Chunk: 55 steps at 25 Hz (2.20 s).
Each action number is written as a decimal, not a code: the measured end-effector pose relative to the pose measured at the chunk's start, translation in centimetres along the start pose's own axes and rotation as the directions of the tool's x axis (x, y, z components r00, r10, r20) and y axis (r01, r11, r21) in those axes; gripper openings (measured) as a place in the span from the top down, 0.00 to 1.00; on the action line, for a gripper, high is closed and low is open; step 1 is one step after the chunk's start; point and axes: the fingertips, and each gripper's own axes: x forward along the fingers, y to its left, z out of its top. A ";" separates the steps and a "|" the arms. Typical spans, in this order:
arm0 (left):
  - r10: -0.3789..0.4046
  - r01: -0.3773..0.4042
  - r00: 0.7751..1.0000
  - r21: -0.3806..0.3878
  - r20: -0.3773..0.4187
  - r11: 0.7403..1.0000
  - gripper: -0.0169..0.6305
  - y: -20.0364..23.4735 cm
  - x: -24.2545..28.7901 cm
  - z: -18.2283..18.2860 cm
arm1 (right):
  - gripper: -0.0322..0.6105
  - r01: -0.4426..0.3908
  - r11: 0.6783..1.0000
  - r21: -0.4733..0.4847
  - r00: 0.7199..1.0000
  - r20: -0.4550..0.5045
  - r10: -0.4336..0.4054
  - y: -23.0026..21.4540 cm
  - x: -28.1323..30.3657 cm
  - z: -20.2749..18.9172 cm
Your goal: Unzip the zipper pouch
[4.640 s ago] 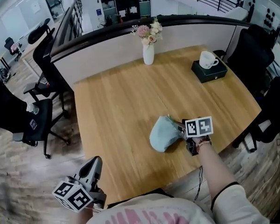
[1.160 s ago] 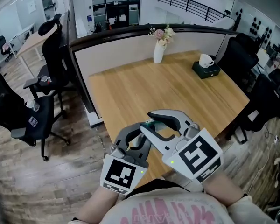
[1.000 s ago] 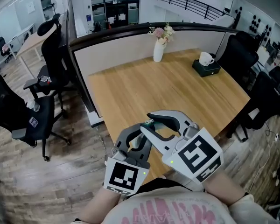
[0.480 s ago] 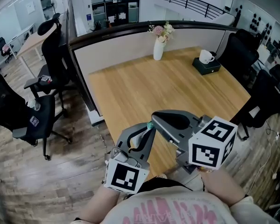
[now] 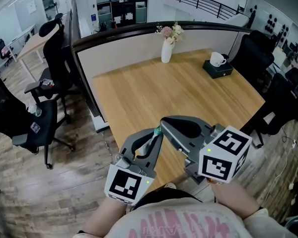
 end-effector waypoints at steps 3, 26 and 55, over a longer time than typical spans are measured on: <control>0.002 -0.002 1.000 -0.050 -0.002 0.999 0.96 -0.1 -0.2 -0.2 | 0.95 0.006 1.000 0.022 1.000 0.014 -0.006 -0.1 -0.2 -0.2; 0.112 -0.119 0.992 -0.155 -0.052 0.981 0.96 -3.2 6.6 0.1 | 0.95 -0.022 0.995 0.093 0.998 0.056 0.016 -9.4 -5.3 -1.0; 0.229 -0.233 0.973 -0.170 -0.038 0.958 0.96 -12.7 19.4 2.7 | 0.95 -0.096 0.982 0.164 0.990 0.114 0.078 -24.9 -17.5 -0.8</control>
